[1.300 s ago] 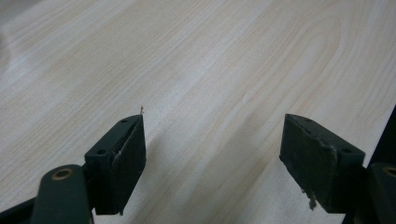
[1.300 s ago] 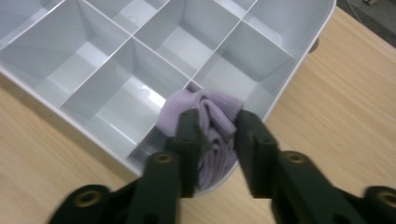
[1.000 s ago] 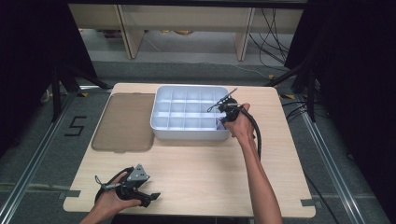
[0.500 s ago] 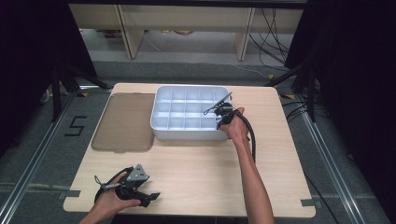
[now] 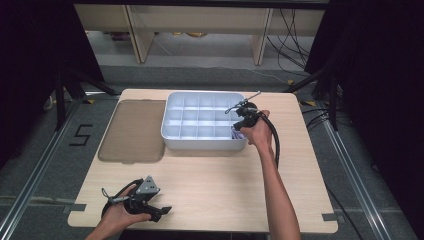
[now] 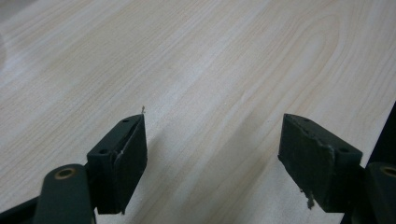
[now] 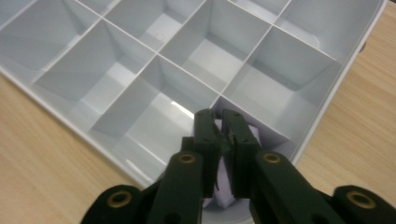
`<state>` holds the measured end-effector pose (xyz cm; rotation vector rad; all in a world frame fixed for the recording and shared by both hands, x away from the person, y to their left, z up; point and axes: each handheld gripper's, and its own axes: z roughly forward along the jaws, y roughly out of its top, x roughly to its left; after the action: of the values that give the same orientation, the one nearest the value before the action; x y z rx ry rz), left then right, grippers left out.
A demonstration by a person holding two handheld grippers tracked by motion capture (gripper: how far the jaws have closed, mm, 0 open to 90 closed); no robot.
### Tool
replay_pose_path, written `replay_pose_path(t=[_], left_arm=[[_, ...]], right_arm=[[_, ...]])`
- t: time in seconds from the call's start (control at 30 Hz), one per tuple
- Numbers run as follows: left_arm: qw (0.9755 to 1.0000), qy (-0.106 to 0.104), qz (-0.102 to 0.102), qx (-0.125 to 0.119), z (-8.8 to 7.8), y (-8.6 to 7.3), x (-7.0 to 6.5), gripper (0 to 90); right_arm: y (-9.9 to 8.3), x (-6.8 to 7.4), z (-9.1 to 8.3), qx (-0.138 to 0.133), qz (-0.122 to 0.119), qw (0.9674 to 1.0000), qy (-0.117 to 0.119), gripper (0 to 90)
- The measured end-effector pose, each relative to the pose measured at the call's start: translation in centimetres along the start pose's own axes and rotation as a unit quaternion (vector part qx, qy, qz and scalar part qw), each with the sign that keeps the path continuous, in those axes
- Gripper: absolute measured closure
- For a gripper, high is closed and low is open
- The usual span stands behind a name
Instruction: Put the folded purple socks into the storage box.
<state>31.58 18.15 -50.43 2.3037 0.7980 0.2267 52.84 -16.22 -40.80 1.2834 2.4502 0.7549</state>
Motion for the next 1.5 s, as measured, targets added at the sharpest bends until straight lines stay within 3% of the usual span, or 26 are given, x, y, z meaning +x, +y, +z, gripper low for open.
replay_pose_path(t=[0.13,0.17,0.23,0.27,0.37,0.43,0.53,0.6,0.67,0.73,0.8,0.83,0.87,0.9,0.97,1.0,1.03,1.13,1.2,1.27,1.3,1.37,1.5], left_arm=[[1.0000,0.000,0.005,0.002,0.0,0.0,0.1,23.4],[1.0000,-0.001,0.006,0.002,0.0,0.0,0.1,23.5],[0.9999,-0.006,0.009,0.004,-0.1,0.0,0.1,23.6],[1.0000,-0.004,0.007,0.003,-0.1,0.0,0.1,23.6],[0.9999,-0.005,0.009,0.007,-0.2,0.0,0.1,23.6],[1.0000,-0.002,-0.003,0.002,0.0,0.0,0.0,23.6],[1.0000,-0.004,-0.002,0.005,-0.1,0.1,0.0,23.5],[0.9999,-0.007,-0.008,-0.005,-0.1,0.0,-0.2,23.6],[1.0000,-0.004,-0.001,-0.003,-0.3,0.1,0.0,23.5],[1.0000,-0.006,-0.003,0.003,-0.3,0.1,0.1,23.5],[1.0000,-0.004,-0.004,0.001,-0.3,0.1,0.1,23.4],[1.0000,0.002,-0.007,-0.004,-0.2,0.1,0.1,23.4],[1.0000,0.003,0.002,-0.002,-0.3,0.1,0.2,23.3],[1.0000,0.001,-0.007,-0.004,-0.3,0.1,0.1,23.2],[1.0000,-0.003,-0.001,0.001,-0.3,0.1,0.1,23.0],[1.0000,-0.003,0.004,-0.006,-0.3,0.1,0.1,23.0],[1.0000,-0.004,-0.007,-0.005,-0.2,0.1,0.0,22.9],[0.9999,0.004,-0.007,-0.007,-0.2,0.2,0.1,22.6],[1.0000,0.006,0.003,-0.006,-0.4,0.2,0.3,22.6],[0.9999,0.004,-0.009,-0.010,-0.4,0.2,0.2,22.5],[0.9999,0.008,0.000,-0.012,-0.4,0.2,0.3,22.5],[0.9999,0.007,-0.002,-0.012,-0.5,0.2,0.3,22.5],[0.9999,0.004,-0.004,-0.014,-0.4,0.2,0.3,22.3]], right_arm=[[0.0,-0.2,1.5,0.023,0.007,0.9997,-0.005,90.0],[-0.1,-0.1,2.3,0.041,0.011,0.9991,-0.008,90.0],[-0.1,-0.3,2.6,0.042,0.000,0.9991,-0.009,90.0],[-0.2,-0.1,2.9,0.056,0.008,0.9984,-0.008,90.0],[-0.4,-0.2,3.5,0.070,0.004,0.9975,-0.010,90.0],[-0.4,0.0,3.7,0.083,-0.001,0.9965,-0.013,90.0],[-0.5,0.4,4.6,0.095,-0.008,0.9952,-0.020,90.0],[-0.4,0.6,4.7,0.103,-0.001,0.9945,-0.020,90.0],[-0.3,0.5,4.5,0.098,-0.007,0.9950,-0.016,90.0],[-0.2,0.4,3.7,0.089,0.004,0.9959,-0.015,90.0],[-0.2,0.1,2.6,0.055,0.015,0.9983,-0.012,89.2],[-0.3,-0.1,2.2,0.046,0.013,0.9988,-0.008,88.5],[-0.3,-0.2,1.8,0.036,0.018,0.9992,-0.008,87.9],[-0.4,-0.3,1.3,0.030,0.026,0.9992,-0.004,86.6],[-0.5,-0.6,0.5,0.011,0.028,0.9995,-0.003,82.8],[-0.6,-0.6,0.2,0.005,0.028,0.9996,-0.002,81.8],[-0.6,-0.5,-0.2,0.000,0.032,0.9995,0.004,79.5],[-0.8,-0.1,-1.2,-0.027,0.032,0.9990,0.016,72.0],[-0.8,0.1,-1.5,-0.035,0.023,0.9990,0.016,70.2],[-1.1,0.5,-2.0,-0.045,0.032,0.9980,0.029,67.3],[-1.2,0.6,-2.1,-0.051,0.024,0.9979,0.032,66.4],[-1.5,1.3,-2.4,-0.062,0.041,0.9966,0.037,63.4],[-2.0,2.0,-2.8,-0.077,0.030,0.9957,0.042,56.3]])
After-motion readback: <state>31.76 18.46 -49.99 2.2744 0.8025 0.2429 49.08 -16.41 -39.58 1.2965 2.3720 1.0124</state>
